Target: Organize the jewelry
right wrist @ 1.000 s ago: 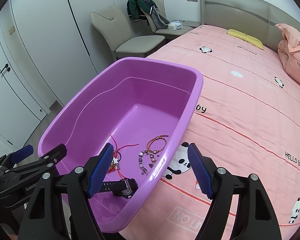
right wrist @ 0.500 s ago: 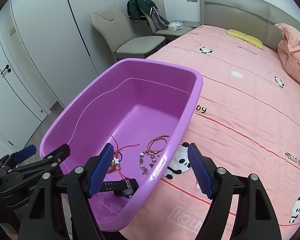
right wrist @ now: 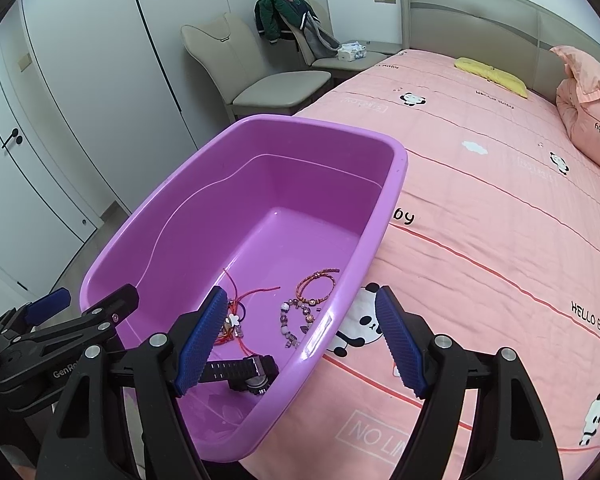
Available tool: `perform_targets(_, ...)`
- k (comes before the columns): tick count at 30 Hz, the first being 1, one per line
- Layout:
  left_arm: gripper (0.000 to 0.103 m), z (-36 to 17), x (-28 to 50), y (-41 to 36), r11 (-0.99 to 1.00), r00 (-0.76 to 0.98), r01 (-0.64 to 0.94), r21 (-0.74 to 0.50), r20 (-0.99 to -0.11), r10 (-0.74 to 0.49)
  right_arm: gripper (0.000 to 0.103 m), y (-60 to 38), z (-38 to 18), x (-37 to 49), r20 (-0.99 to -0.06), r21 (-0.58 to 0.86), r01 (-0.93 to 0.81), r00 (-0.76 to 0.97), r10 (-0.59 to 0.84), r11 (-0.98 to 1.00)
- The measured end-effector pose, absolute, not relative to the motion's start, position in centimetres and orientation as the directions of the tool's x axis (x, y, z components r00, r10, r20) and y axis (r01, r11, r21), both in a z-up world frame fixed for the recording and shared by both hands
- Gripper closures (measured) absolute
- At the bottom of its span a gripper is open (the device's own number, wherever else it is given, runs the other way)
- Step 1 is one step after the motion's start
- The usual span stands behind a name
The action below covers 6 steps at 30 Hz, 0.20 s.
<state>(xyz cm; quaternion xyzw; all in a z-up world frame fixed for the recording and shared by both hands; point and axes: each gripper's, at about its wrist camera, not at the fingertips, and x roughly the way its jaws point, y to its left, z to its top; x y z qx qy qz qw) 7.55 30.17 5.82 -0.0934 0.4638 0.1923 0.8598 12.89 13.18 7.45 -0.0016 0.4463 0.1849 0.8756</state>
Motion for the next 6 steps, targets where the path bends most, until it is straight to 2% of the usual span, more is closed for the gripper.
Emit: perform_targets(6,0.006,5.66,7.58,30.38,0.906,0.481,-0.422,0.021,-0.842,0.244,0.030,13.17,7.44,12.85,-0.782,0.164,-0.324,0.533,0.323,0.932)
